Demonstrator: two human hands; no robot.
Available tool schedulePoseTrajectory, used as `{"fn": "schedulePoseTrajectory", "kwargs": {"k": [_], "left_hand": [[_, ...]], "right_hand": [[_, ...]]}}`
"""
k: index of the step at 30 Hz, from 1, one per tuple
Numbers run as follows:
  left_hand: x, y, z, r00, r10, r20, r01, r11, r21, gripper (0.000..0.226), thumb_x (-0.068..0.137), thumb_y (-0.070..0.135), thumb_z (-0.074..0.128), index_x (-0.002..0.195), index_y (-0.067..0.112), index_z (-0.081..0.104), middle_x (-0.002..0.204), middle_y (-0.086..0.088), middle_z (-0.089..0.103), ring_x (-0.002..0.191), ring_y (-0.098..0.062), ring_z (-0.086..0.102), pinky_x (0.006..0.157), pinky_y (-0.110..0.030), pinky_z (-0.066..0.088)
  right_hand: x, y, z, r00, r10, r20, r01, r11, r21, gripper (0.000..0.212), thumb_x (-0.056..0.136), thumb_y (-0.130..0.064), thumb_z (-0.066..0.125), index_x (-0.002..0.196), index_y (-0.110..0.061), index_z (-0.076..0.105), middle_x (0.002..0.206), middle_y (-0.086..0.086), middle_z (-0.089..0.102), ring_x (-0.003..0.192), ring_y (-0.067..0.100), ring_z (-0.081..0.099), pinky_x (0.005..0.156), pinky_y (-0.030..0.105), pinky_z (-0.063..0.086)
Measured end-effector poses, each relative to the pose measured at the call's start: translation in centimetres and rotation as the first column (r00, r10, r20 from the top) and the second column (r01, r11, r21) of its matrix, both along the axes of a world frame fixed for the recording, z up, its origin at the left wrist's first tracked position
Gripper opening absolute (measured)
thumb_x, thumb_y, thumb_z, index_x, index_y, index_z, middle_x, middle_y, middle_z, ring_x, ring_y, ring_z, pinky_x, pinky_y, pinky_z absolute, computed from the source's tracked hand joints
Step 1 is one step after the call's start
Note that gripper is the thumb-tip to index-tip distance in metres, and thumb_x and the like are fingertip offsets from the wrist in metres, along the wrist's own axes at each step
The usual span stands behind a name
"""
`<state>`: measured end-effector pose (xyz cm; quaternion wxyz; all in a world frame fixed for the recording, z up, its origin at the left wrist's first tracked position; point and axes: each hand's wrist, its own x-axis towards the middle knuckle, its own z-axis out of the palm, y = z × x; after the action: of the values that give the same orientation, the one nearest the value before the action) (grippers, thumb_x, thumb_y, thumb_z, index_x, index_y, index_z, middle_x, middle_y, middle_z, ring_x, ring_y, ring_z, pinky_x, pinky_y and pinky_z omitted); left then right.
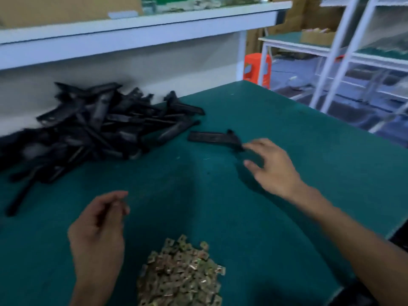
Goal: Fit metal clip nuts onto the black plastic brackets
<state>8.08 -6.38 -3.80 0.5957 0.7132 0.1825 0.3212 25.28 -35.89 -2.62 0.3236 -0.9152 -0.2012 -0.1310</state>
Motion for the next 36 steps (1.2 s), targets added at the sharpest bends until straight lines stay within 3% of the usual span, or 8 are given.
{"fn": "schedulePoseTrajectory", "kwargs": {"k": [4, 9, 15, 18, 22, 24, 30, 36], "left_hand": [[-1.6, 2.7, -1.8, 0.988, 0.145, -0.051, -0.142, 0.988, 0.055, 0.036, 0.101, 0.006, 0.054, 0.090, 0.034, 0.073, 0.076, -0.005, 0.066, 0.054, -0.008, 0.050, 0.046, -0.019, 0.039], [-1.9, 1.4, 0.5, 0.992, 0.095, -0.087, -0.062, 0.946, 0.318, 0.022, 0.098, 0.016, 0.060, 0.103, 0.036, 0.068, 0.099, 0.018, 0.069, 0.090, -0.001, 0.063, 0.072, -0.015, 0.050], [-0.8, 0.9, 3.4, 0.944, 0.253, -0.213, 0.083, 0.442, 0.893, 0.076, 0.096, 0.042, 0.059, 0.158, 0.016, 0.022, 0.166, -0.009, 0.015, 0.155, -0.030, 0.001, 0.124, -0.050, 0.016], [-0.8, 1.5, 3.7, 0.933, 0.274, -0.231, 0.146, 0.298, 0.943, 0.069, 0.094, 0.030, 0.058, 0.153, 0.011, 0.030, 0.158, -0.008, 0.037, 0.155, -0.030, 0.000, 0.123, -0.056, 0.003], [-2.3, 1.8, 4.3, 0.977, 0.206, -0.065, -0.062, 0.555, 0.830, 0.027, 0.092, 0.013, 0.061, 0.118, 0.016, 0.055, 0.100, -0.001, 0.071, 0.108, -0.030, 0.065, 0.091, -0.049, 0.049], [-2.3, 1.7, 5.0, 0.985, 0.140, -0.103, -0.033, 0.735, 0.677, 0.038, 0.093, 0.018, 0.064, 0.125, 0.027, 0.045, 0.098, 0.008, 0.067, 0.081, -0.025, 0.063, 0.063, -0.043, 0.048], [-1.0, 1.7, 6.5, 0.979, 0.011, -0.203, 0.137, 0.705, 0.696, 0.045, 0.078, 0.024, 0.053, 0.123, 0.028, 0.049, 0.104, 0.009, 0.066, 0.090, -0.024, 0.063, 0.070, -0.046, 0.052], [0.0, 5.3, 3.8, 0.922, -0.381, -0.069, 0.384, 0.923, 0.036, 0.038, 0.103, 0.042, 0.051, 0.101, 0.008, 0.067, 0.093, -0.003, 0.072, 0.084, -0.016, 0.067, 0.081, -0.029, 0.052]], "right_hand": [[7.1, 5.7, 0.3, 0.977, -0.114, -0.180, 0.051, 0.946, -0.320, 0.062, 0.094, -0.030, 0.069, 0.148, -0.013, 0.045, 0.155, 0.010, 0.041, 0.146, 0.034, 0.032, 0.114, 0.047, 0.034], [3.7, 8.9, 1.9, 0.996, -0.089, 0.017, 0.088, 0.906, -0.413, 0.014, 0.092, -0.008, 0.050, 0.104, -0.007, 0.058, 0.094, 0.024, 0.065, 0.084, 0.044, 0.059, 0.070, 0.047, 0.053], [-6.9, 15.7, 5.8, 0.945, 0.278, 0.175, -0.163, 0.859, -0.484, 0.042, 0.084, -0.026, 0.067, 0.119, -0.019, 0.046, 0.065, 0.007, 0.049, 0.068, 0.040, 0.059, 0.053, 0.037, 0.042], [-9.0, 17.6, 7.4, 0.913, 0.407, -0.034, -0.393, 0.853, -0.345, 0.038, 0.084, -0.028, 0.071, 0.112, -0.028, 0.047, 0.072, -0.003, 0.058, 0.067, 0.025, 0.060, 0.052, 0.039, 0.049], [-7.2, 15.7, 9.2, 0.635, 0.690, -0.347, -0.620, 0.723, 0.304, 0.040, 0.081, -0.029, 0.085, 0.113, -0.021, 0.063, 0.090, 0.003, 0.078, 0.073, 0.032, 0.071, 0.069, 0.043, 0.058], [-6.6, 15.2, 9.0, 0.584, 0.757, -0.293, -0.647, 0.652, 0.395, 0.036, 0.080, -0.028, 0.085, 0.107, -0.011, 0.069, 0.089, 0.009, 0.077, 0.071, 0.032, 0.069, 0.067, 0.042, 0.057], [-8.5, 17.8, 5.3, 0.743, 0.669, -0.027, -0.608, 0.691, 0.391, 0.027, 0.090, -0.021, 0.077, 0.075, -0.002, 0.064, 0.056, -0.012, 0.063, 0.047, 0.003, 0.051, 0.047, 0.018, 0.039], [-6.7, 17.0, 2.2, 0.630, 0.756, -0.175, -0.460, 0.545, 0.701, 0.012, 0.095, 0.001, 0.064, 0.092, -0.008, 0.070, 0.070, 0.002, 0.069, 0.062, 0.013, 0.062, 0.060, 0.022, 0.049]]}}
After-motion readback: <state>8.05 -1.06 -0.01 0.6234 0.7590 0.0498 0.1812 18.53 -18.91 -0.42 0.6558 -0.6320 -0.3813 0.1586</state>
